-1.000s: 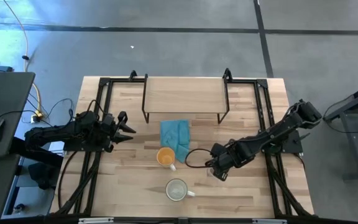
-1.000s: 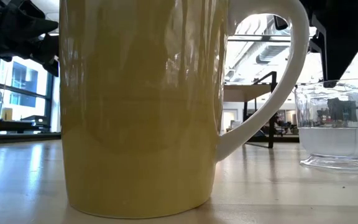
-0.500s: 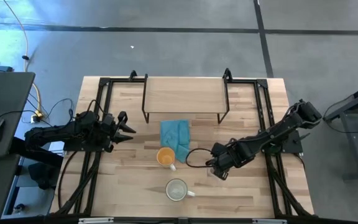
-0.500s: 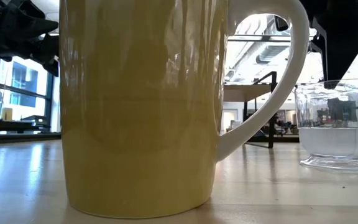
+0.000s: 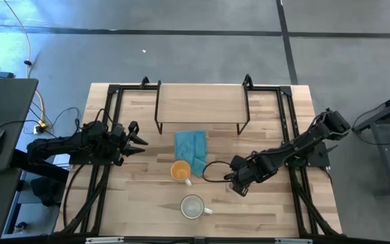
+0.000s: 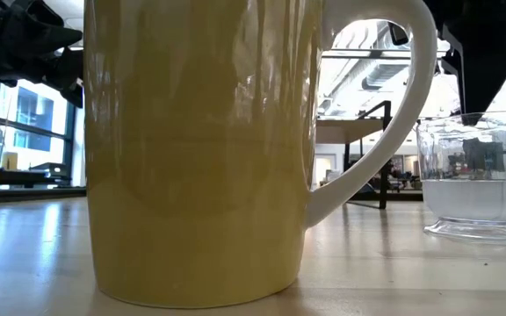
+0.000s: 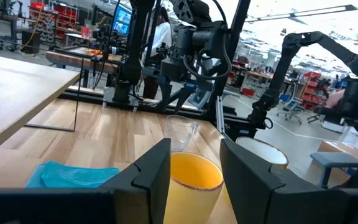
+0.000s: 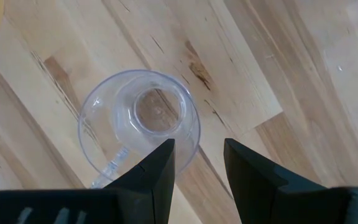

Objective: Stack small to large cups/mugs on shelf
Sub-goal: Put the transparent mug on the shelf

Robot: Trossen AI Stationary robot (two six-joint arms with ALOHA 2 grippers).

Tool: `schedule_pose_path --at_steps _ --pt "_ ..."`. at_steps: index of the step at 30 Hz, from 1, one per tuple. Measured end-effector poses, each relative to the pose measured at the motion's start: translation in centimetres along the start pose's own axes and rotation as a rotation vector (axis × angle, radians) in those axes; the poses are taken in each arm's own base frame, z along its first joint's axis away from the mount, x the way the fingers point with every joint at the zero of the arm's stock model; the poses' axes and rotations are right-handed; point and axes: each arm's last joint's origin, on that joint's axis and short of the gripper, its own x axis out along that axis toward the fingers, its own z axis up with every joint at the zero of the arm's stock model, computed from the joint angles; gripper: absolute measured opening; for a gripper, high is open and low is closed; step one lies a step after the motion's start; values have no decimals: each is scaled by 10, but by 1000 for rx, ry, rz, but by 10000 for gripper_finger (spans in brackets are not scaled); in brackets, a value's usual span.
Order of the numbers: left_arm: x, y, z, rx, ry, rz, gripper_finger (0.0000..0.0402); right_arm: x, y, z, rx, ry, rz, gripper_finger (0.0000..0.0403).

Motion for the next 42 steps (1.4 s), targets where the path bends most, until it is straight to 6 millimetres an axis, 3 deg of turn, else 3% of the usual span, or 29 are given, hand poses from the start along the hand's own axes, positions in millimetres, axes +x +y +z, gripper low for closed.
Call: schedule_pose_path --at_steps 6,14,22,25,32,42 --pt "0 0 0 0 0 0 129 1 2 1 11 -8 12 130" --pt "0 0 0 0 0 0 129 20 8 1 -12 47 -24 130" --pt "0 0 0 0 0 0 129 20 8 2 -19 40 -28 127" --pt "0 0 0 0 0 0 129 20 8 2 -19 40 -28 104" --pt "0 0 0 0 0 0 129 20 9 3 -20 15 -21 8" --pt "0 0 0 0 0 0 129 20 11 5 -22 3 0 4"
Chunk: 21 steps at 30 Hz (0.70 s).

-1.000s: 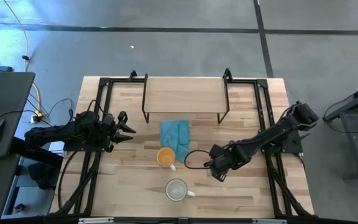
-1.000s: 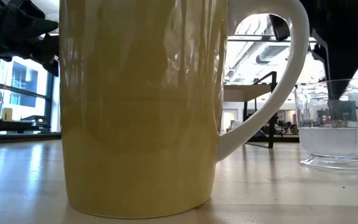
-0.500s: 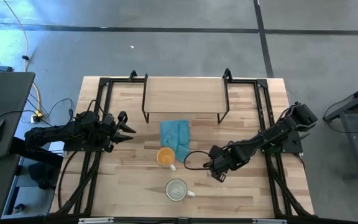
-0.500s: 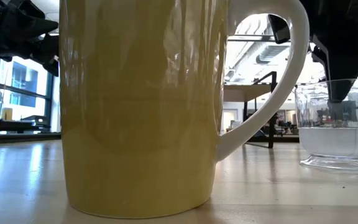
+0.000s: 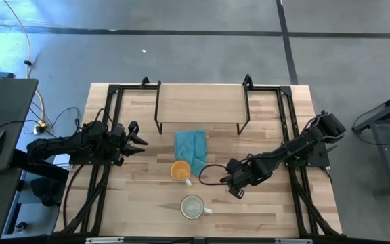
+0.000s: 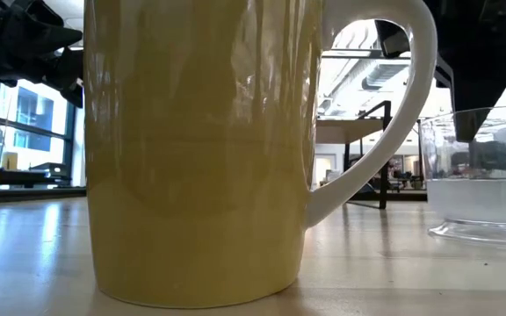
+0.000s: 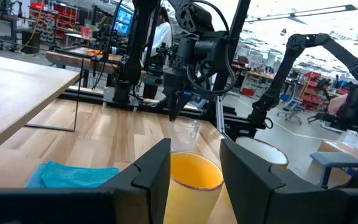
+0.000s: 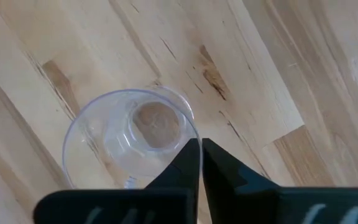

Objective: Stack small to large cups/mugs on shelf
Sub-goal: Put the transparent mug on the shelf

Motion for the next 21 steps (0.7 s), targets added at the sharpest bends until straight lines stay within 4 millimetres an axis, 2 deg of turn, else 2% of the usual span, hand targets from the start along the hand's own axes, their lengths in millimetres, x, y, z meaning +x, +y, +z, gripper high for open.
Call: schedule_pose_path --at_steps 8,15,21 --pt "0 0 0 0 0 0 129 -4 -1 8 -3 11 23 1" --pt "0 0 0 0 0 0 129 -25 2 27 -51 -46 48 1" --pt "0 0 0 0 0 1 129 -46 -4 48 -77 -77 56 0"
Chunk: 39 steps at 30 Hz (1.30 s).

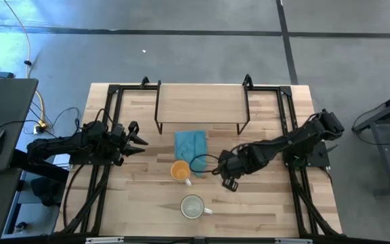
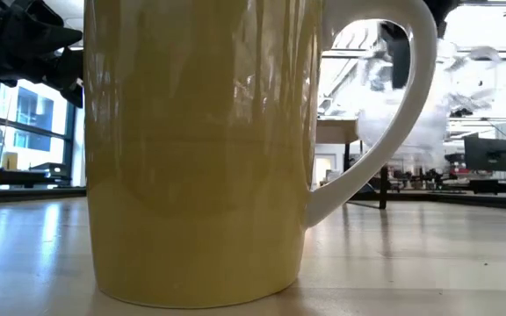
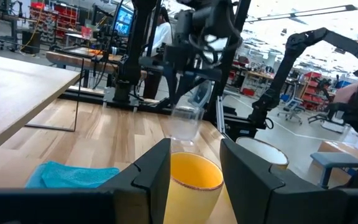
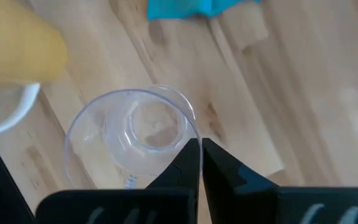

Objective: Stack small to large cups/mugs on shelf
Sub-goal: Put the transparent mug on the shelf

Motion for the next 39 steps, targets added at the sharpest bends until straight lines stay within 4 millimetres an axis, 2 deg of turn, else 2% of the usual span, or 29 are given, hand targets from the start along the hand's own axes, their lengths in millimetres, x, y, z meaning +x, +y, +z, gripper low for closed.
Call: schedule_pose_path --at_steps 14,20,27,33,39 --pt "0 0 0 0 0 0 129 -68 -36 57 17 -55 39 0" --pt "0 0 0 0 1 0 129 -102 -66 77 87 -93 23 0" --pt "0 0 0 11 0 0 129 -133 -104 92 145 -136 -3 0" --pt "0 0 0 19 0 0 129 -148 -141 103 202 -176 -41 0" --pt "0 0 0 27 0 1 129 -152 -174 108 245 -177 -67 0"
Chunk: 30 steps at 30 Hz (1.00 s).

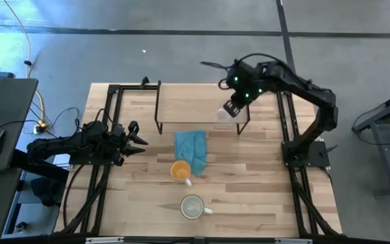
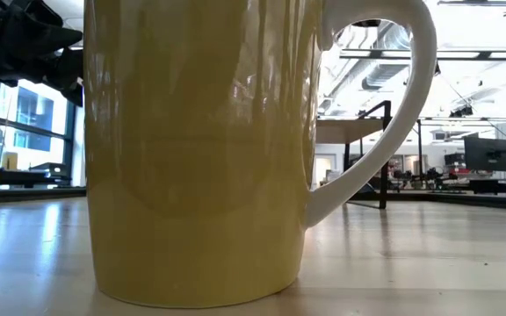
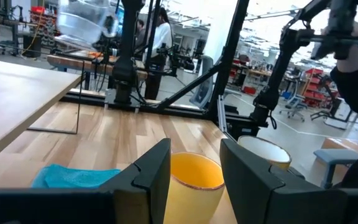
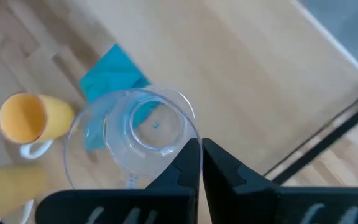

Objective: Stack small to large cups/mugs on shelf
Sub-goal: Put the transparent mug on the shelf

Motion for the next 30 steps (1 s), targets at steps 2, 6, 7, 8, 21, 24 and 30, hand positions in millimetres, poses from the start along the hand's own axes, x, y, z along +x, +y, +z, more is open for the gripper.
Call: schedule_pose_path --at_steps 2,6,7,8,21,24,30 --pt "0 0 0 0 -1 4 129 0 -11 4 28 -3 -17 0" --pt "0 0 0 0 -1 5 129 0 -32 11 75 -13 -46 0" --pt "0 0 0 0 -1 6 129 0 -36 12 90 -14 -53 0" --pt "0 0 0 0 -2 7 129 2 -40 15 103 -15 -59 0" --pt "0 0 0 0 -2 11 129 61 -67 41 118 165 -81 0" --pt "0 0 0 0 -2 11 129 61 -76 40 136 188 -116 0" --pt "0 0 0 -1 -2 11 129 58 -84 39 156 180 -177 0"
